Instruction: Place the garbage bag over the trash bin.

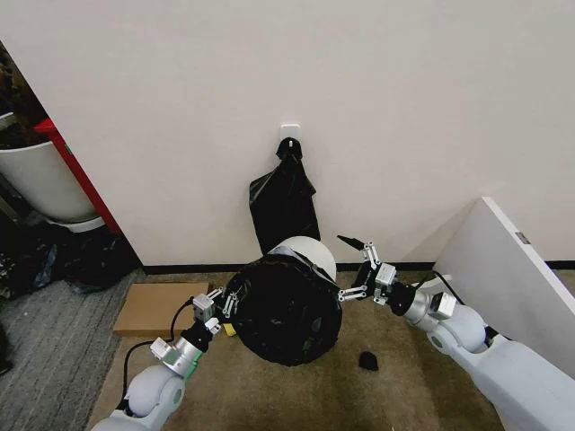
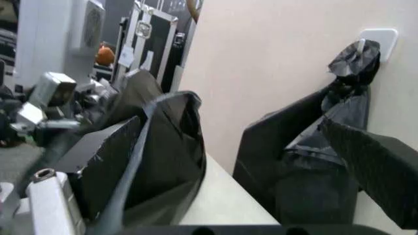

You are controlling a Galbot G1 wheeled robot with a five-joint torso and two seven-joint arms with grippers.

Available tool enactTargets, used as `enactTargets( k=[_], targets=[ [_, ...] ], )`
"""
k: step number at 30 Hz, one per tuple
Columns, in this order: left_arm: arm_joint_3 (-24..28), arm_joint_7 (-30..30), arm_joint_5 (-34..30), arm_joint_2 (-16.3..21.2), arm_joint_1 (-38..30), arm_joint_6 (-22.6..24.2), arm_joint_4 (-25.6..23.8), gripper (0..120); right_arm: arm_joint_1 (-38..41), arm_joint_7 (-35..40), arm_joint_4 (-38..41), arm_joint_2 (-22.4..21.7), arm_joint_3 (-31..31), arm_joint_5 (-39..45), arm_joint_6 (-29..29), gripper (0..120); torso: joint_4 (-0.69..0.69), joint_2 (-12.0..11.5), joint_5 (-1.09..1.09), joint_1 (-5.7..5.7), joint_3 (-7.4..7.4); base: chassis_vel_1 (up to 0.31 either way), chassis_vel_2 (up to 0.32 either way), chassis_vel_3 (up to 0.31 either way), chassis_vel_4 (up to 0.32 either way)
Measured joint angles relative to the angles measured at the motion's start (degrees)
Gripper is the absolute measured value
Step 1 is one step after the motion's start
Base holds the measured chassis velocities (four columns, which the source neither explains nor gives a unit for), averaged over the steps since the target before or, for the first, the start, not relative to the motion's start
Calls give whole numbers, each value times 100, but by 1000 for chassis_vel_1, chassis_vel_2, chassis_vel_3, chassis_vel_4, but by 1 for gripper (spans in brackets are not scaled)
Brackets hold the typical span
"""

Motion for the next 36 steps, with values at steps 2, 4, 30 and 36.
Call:
enactTargets(
  k=[2, 4, 30, 36],
  targets=[
    [2, 4, 1, 4, 9, 4, -36, 1, 10, 54, -35, 8, 5, -54, 1, 100, 0, 0, 0, 0, 0, 0, 0, 0, 0],
    [3, 7, 1, 12, 22, 10, -76, 1, 26, 84, -76, 17, 8, -99, 4, 100, 0, 0, 0, 0, 0, 0, 0, 0, 0],
    [-16, 94, 84, -26, 215, -75, -265, 1, 289, 618, -858, 368, -53, 202, 70, 100, 0, 1, -1, 0, 0, 0, 0, 0, 0],
    [104, -1063, -162, -183, 177, 897, -165, 1, 95, -1016, -714, 541, 492, 1042, 285, 100, 0, 1, -2, 0, 0, 0, 0, 0, 0]
  ],
)
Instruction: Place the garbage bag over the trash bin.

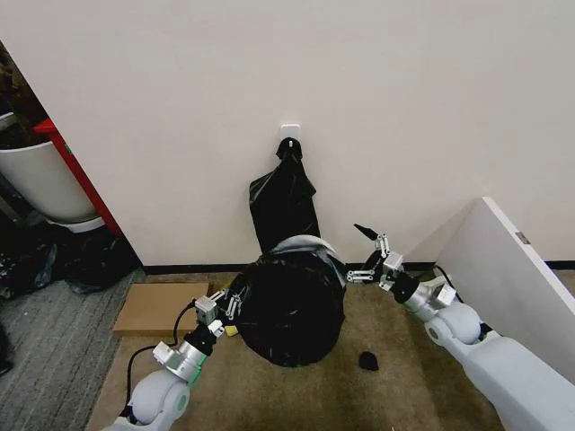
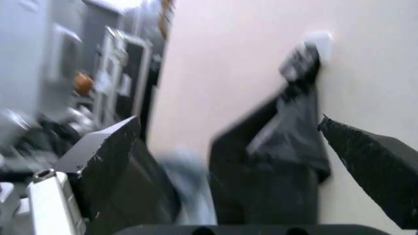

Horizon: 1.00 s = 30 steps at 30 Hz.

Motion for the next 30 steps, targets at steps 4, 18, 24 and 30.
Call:
enactTargets(
  k=[4, 18, 24, 30],
  targets=[
    [60, -578, -474, -35, 25, 664, -231, 1, -218, 73, 363, 305, 276, -69, 99, 100, 1, 0, 2, 0, 0, 0, 0, 0, 0],
    [-5, -3216, -2007, -399, 212, 3334, -1638, 1, -561, 3575, 939, 1082, 153, -3710, 59, 100, 0, 0, 0, -1, 0, 0, 0, 0, 0],
    [-117, -4535, -3152, -676, 205, 4458, -1872, 1, -815, 3842, 1020, 1122, 181, -3951, 112, 100, -1, 0, 1, -1, 0, 0, 0, 0, 0],
    [84, -4608, -2787, -689, 295, 4535, -1872, 1, -827, 3830, 1049, 1164, 98, -3950, 119, 100, 0, 0, 1, 0, 0, 0, 0, 0, 0]
  ],
)
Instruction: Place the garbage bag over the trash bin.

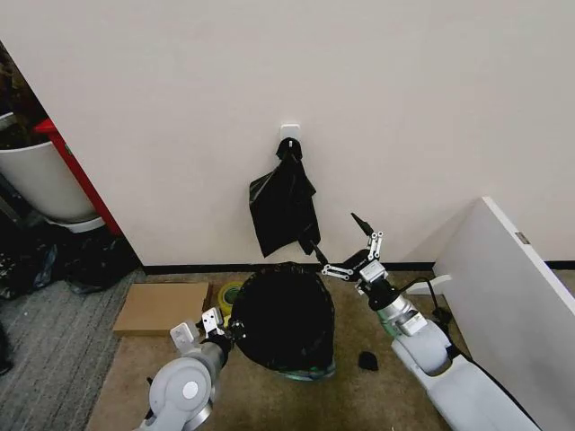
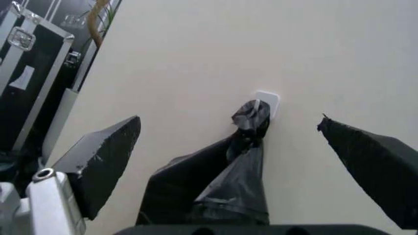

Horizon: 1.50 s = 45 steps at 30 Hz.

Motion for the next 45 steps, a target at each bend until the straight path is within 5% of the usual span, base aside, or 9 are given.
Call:
enactTargets(
  k=[12, 22, 37, 39, 41, 42, 45],
  targets=[
    [123, -92, 791, -114, 95, 33, 209, 1, -30, -25, 8, -4, -61, 65, 8, 100, 1, 0, 1, 0, 0, 0, 0, 0, 0],
    [107, -95, 893, -89, 206, 28, 2, 36, -87, -26, 103, -71, -28, 103, 8, 100, 0, 0, 1, 0, 0, 0, 0, 0, 0],
    [14, -280, 1187, 335, 900, 1, -1481, 91, -193, -1, 147, -18, 65, 168, -41, 100, 0, -1, 0, 0, 0, 0, 0, 0, 0],
    [-45, 102, 2376, 402, 1151, -928, -1761, 100, -277, 392, 302, 57, 124, 236, -351, 100, 1, -1, 2, 0, 0, 0, 0, 0, 0],
    [-119, 603, 3601, 288, 1143, -2233, -1387, 100, -399, 686, 470, 135, 201, 406, -675, 100, 2, 0, 4, 0, 0, 0, 0, 0, 0],
    [-119, 603, 3601, 288, 1143, -2233, -1387, 100, -399, 686, 470, 135, 201, 406, -675, 100, 2, 0, 4, 0, 0, 0, 0, 0, 0],
    [-446, 1258, 5240, -20, 1021, -3944, -789, 100, -784, 1139, 864, 229, 422, 667, -1467, 100, -1, -1, -7, 1, 0, 0, 0, 0, 0]
  ],
)
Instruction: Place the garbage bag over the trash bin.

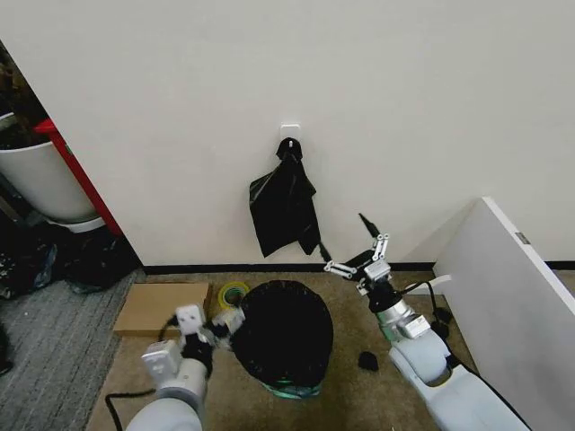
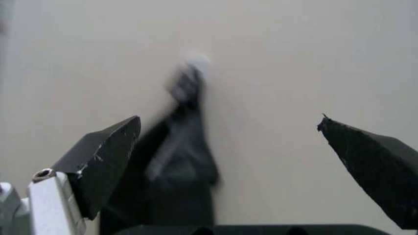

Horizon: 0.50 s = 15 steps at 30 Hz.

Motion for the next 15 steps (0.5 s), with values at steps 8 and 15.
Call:
enactTargets(
  k=[8, 15],
  targets=[
    [-233, 351, -52, -531, 337, -641, -588, 100, -1098, 1215, 836, 490, 835, 154, -1720, 100, 1, 0, 7, 0, -1, 0, 0, 0, 0],
    [-191, 325, -147, -434, 217, -413, -567, 100, -1494, 414, 974, 886, 1695, 289, -1879, 100, 1, 0, 7, -1, -1, 0, 0, 0, 0]
  ],
)
